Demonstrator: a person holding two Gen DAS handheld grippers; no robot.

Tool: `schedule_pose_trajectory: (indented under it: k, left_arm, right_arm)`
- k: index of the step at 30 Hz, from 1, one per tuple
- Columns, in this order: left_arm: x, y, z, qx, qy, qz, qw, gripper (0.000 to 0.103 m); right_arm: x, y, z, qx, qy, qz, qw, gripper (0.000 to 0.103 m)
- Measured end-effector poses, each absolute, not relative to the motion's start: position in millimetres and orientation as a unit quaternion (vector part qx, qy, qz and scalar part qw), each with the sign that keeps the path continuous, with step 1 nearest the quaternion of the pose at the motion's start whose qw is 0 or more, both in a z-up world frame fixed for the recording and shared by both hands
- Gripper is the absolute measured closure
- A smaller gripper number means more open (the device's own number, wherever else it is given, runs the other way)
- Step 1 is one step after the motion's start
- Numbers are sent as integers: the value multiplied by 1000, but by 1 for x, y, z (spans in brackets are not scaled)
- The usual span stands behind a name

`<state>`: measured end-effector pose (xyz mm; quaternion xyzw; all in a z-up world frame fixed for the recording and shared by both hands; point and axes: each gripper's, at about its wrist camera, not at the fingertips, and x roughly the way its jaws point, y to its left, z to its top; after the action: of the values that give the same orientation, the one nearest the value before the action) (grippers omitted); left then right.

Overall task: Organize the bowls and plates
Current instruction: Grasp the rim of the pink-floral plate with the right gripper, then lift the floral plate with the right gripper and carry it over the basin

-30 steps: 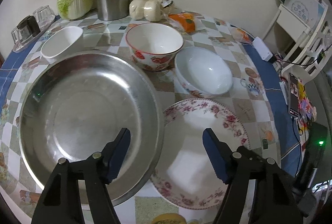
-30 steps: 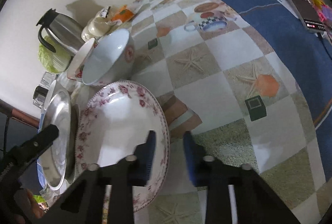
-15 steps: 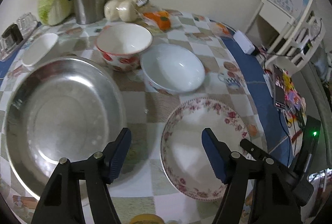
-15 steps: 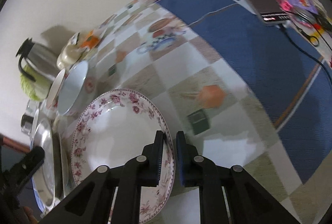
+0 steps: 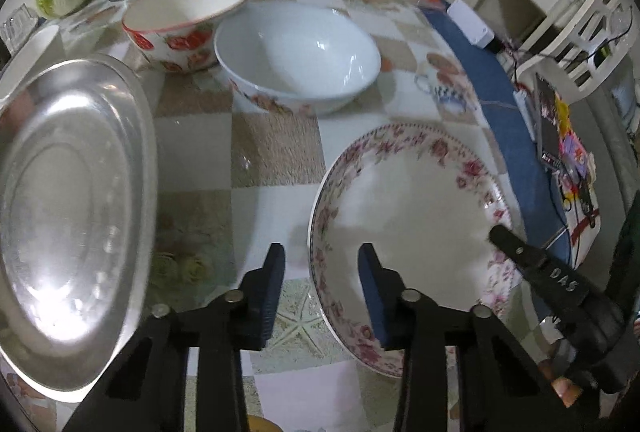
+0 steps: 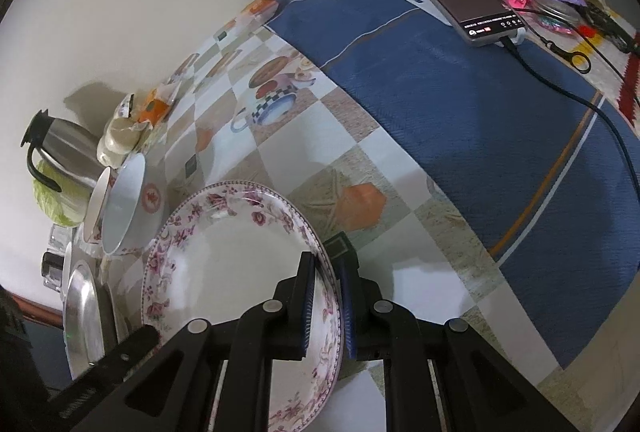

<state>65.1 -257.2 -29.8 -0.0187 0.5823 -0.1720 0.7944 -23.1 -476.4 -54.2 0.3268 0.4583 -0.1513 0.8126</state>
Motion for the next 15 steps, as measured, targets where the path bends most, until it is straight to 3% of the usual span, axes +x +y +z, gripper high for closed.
schedule_pose_trajectory:
  k: [4, 15]
  left_arm:
    - [69, -261, -43, -20, 594, -171, 786, 77]
    - [74, -263, -47, -30, 581, -192, 790, 84]
  right_arm:
    - [-24, -478, -56, 334, 458, -147, 811, 89]
    - [-26, -478, -62, 346, 452, -130, 812, 88]
